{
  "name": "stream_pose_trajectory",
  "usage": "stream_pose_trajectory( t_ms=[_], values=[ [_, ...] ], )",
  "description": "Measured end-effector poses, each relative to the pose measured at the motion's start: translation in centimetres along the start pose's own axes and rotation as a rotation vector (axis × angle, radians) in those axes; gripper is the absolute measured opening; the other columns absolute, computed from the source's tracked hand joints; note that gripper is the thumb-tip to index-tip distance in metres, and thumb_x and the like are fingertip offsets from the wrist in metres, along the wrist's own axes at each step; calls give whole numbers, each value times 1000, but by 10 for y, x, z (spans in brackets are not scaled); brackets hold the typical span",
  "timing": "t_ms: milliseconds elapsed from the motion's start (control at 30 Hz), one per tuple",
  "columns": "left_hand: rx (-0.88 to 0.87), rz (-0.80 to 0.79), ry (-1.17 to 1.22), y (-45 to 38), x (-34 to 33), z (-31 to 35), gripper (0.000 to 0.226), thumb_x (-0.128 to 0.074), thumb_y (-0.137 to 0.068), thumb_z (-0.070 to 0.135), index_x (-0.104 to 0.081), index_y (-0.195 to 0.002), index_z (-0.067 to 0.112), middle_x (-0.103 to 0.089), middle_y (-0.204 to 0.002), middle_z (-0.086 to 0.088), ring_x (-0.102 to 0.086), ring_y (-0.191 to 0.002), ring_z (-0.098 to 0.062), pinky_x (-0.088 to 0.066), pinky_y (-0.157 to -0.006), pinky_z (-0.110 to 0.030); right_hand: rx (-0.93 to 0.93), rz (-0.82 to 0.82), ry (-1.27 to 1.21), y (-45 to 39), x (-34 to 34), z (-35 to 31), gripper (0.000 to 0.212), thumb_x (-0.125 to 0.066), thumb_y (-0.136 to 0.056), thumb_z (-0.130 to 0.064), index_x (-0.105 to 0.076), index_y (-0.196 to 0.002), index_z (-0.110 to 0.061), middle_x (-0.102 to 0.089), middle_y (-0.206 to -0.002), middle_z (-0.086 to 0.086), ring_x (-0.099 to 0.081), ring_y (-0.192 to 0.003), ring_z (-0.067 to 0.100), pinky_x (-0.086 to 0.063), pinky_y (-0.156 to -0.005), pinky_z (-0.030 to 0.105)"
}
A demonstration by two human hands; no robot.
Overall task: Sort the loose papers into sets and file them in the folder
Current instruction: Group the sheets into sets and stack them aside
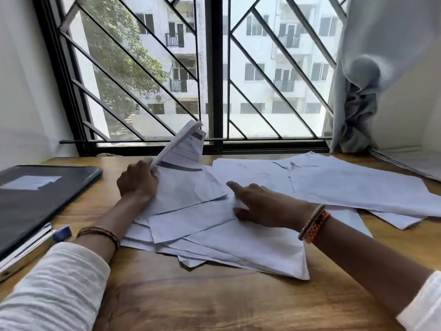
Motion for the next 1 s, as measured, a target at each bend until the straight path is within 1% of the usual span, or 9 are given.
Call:
stream_pose_trajectory(
  t_ms=[133, 267, 367, 467, 567, 700, 833, 933, 1000],
  values=[
    [-6, -25, -26, -1, -2, 3, 29, -48, -96, 22, -61, -120, 13, -60, -113, -27, -56, -106, -46, -45, -84, -43, 168, 128, -108, 2, 1, -19, 73, -61, -85, -54, -36, -143, -16, -48, -139, 1, -48, -123, 18, -41, -101, 31],
    [27, -61, -18, -3, -6, -3, 30, -47, -95, 19, -60, -121, 15, -60, -113, -26, -56, -106, -46, -46, -83, -43, 325, 304, -165, -2, -1, -56, 53, -68, -77, -57, -53, -111, -18, -52, -110, -5, -51, -97, 13, -51, -77, 37],
    [73, -83, 23, -6, -8, -8, 33, -46, -93, 17, -61, -123, 17, -60, -114, -26, -56, -106, -45, -46, -83, -43, 341, 286, -131, -15, -6, -76, 60, -66, -76, -61, -50, -115, -19, -54, -114, -4, -51, -103, 15, -48, -75, 34],
    [101, -94, 53, -8, -9, -11, 33, -47, -93, 18, -62, -122, 17, -60, -114, -25, -56, -106, -44, -46, -82, -41, 380, 277, 10, -30, -15, -95, 43, -61, -84, -50, -57, -108, -14, -61, -103, 4, -58, -94, 25, -47, -67, 34],
    [163, -83, 87, -7, -7, -11, 31, -46, -92, 19, -63, -119, 16, -60, -113, -25, -57, -105, -44, -46, -82, -40, 458, 365, 135, -37, -23, -108, 11, -59, -81, -18, -61, -83, -8, -64, -76, 11, -62, -67, 35, -35, -49, 29],
    [175, -34, 201, -7, -3, -11, 27, -51, -92, 23, -66, -114, 19, -64, -109, -22, -59, -101, -42, -42, -74, -37, 351, 396, 51, -28, 0, -104, 9, -53, -81, -9, -58, -81, -16, -63, -71, 8, -57, -62, 37, -24, -47, 28],
    [117, -54, 414, -18, 2, -22, 37, -49, -86, 37, -67, -111, 15, -67, -105, -20, -60, -101, -40, -43, -75, -38, 231, 430, -467, -32, 99, -78, 31, -52, -80, -2, -56, -58, -23, -48, -54, -11, -45, -54, 13, -36, -52, 29],
    [99, -41, 529, -12, 8, -18, 23, -49, -79, 30, -65, -83, 13, -66, -81, -9, -63, -86, -19, -41, -66, -32, 108, 494, -644, -51, 173, -37, 33, -52, -88, 1, -64, -64, -18, -57, -62, -6, -49, -56, 9, -36, -52, 23],
    [91, -30, 736, -9, 13, -7, 18, -53, -74, 30, -57, -57, 22, -59, -57, 0, -50, -64, -4, -37, -57, -28, 34, 707, -561, -72, 192, -12, 26, -54, -88, -3, -68, -70, -15, -64, -68, 3, -54, -61, 15, -41, -54, 27]
  ],
)
Point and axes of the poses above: each hand's wrist, its own y-axis away from the middle knuckle, its own x-axis out of the back of the hand, z = x × y, the point moved 2 cm from there along -y, towards the middle knuckle
